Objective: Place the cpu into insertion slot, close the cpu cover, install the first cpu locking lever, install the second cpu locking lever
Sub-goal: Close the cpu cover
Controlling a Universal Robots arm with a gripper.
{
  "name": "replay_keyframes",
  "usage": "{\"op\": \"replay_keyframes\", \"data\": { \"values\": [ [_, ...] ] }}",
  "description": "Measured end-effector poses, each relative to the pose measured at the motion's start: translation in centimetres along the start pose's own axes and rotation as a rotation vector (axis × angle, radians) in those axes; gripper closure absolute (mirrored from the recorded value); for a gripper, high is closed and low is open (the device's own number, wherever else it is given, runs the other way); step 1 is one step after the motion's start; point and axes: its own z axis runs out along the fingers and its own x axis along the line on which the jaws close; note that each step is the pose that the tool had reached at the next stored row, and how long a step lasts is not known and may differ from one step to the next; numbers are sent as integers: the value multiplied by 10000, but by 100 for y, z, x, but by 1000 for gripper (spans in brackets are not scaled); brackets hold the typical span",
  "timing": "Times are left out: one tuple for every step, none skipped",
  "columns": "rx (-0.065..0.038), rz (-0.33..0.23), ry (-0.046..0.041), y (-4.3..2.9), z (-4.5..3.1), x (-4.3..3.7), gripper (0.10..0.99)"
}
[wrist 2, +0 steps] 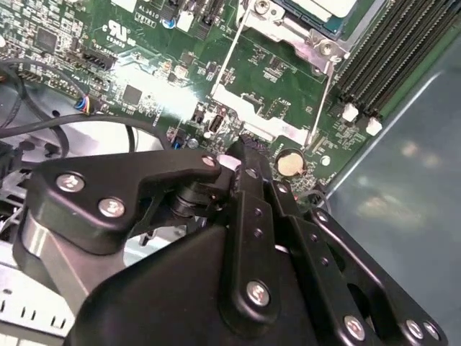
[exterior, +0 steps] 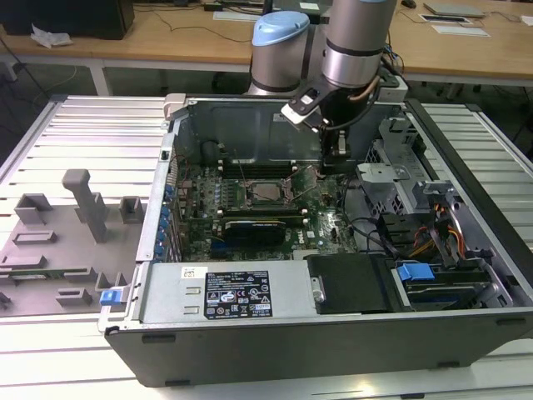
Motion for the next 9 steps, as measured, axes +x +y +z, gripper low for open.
{"op": "replay_keyframes", "data": {
  "values": [
    [25,-1,-2,6,24,0,980],
    [39,-1,-2,8,38,0,980],
    [87,-1,-2,14,73,1,980],
    [109,1,-3,14,92,1,980],
    [110,0,-5,14,92,1,980],
    [111,-1,-5,15,93,0,980],
    [276,-3,-5,17,95,1,980],
    [607,-2,-8,21,97,1,980],
    [782,-3,-6,23,99,2,980]
  ]
}}
